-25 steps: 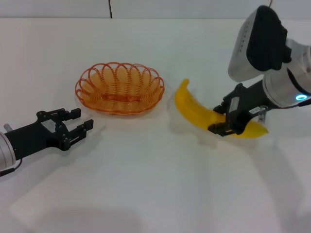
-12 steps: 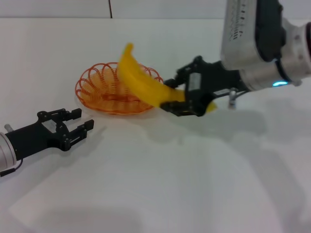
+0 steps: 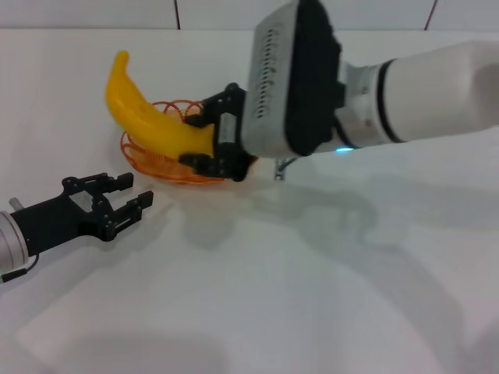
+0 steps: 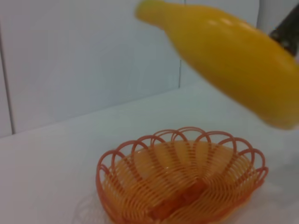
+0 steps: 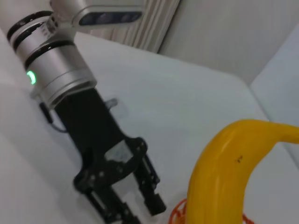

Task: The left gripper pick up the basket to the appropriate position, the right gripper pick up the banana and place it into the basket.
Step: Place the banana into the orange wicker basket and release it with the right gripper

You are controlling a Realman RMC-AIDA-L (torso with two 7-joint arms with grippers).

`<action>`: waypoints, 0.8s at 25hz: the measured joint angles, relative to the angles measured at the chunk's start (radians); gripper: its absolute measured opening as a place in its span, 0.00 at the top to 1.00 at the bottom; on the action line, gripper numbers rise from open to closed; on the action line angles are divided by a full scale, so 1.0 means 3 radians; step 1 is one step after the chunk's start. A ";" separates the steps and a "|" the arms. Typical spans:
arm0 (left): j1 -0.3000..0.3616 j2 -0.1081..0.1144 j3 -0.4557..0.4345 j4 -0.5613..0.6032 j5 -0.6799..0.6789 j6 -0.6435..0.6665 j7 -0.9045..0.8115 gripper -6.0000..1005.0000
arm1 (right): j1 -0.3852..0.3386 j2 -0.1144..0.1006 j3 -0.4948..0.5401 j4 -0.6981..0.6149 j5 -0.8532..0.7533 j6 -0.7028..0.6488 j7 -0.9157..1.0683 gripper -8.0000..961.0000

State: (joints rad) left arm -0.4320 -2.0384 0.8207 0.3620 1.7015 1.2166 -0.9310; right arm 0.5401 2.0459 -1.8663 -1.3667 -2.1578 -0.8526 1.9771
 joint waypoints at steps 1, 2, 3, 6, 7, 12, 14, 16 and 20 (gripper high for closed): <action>0.0000 0.0000 0.0000 0.0000 0.0000 0.0004 0.0000 0.53 | 0.0039 0.0002 -0.0056 0.0059 0.0002 0.0093 0.0009 0.46; -0.0002 -0.0001 0.0000 0.0000 0.0000 0.0005 0.0000 0.53 | 0.0072 0.0003 -0.0100 0.0109 0.0004 0.0179 0.0017 0.46; -0.0005 -0.0001 0.0000 0.0000 0.0001 0.0006 0.0000 0.53 | 0.0113 0.0004 -0.0153 0.0183 0.0004 0.0273 0.0026 0.46; -0.0019 -0.0001 0.0000 0.0000 0.0005 0.0006 0.0000 0.53 | 0.0249 0.0010 -0.0344 0.0415 0.0008 0.0600 0.0084 0.45; -0.0022 -0.0001 0.0000 0.0000 0.0006 0.0006 0.0000 0.53 | 0.0249 0.0010 -0.0344 0.0415 0.0008 0.0600 0.0084 0.45; -0.0031 -0.0001 0.0000 0.0000 0.0009 0.0010 0.0000 0.53 | 0.0351 0.0014 -0.0587 0.0657 0.0011 0.1049 0.0119 0.44; -0.0034 -0.0001 0.0000 0.0000 0.0009 0.0013 0.0000 0.53 | 0.0374 0.0014 -0.0628 0.0730 0.0012 0.1160 0.0119 0.44; -0.0037 -0.0001 0.0000 0.0000 0.0009 0.0014 0.0000 0.53 | 0.0410 0.0013 -0.0637 0.0804 0.0012 0.1205 0.0122 0.43; -0.0042 -0.0001 0.0000 0.0000 0.0009 0.0015 0.0000 0.53 | 0.0495 0.0012 -0.0640 0.0958 0.0013 0.1211 0.0131 0.43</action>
State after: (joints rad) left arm -0.4445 -2.0386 0.8207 0.3619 1.7043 1.2211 -0.9310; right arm 0.6884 2.0495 -2.0582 -1.0792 -2.1538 -0.4893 2.0163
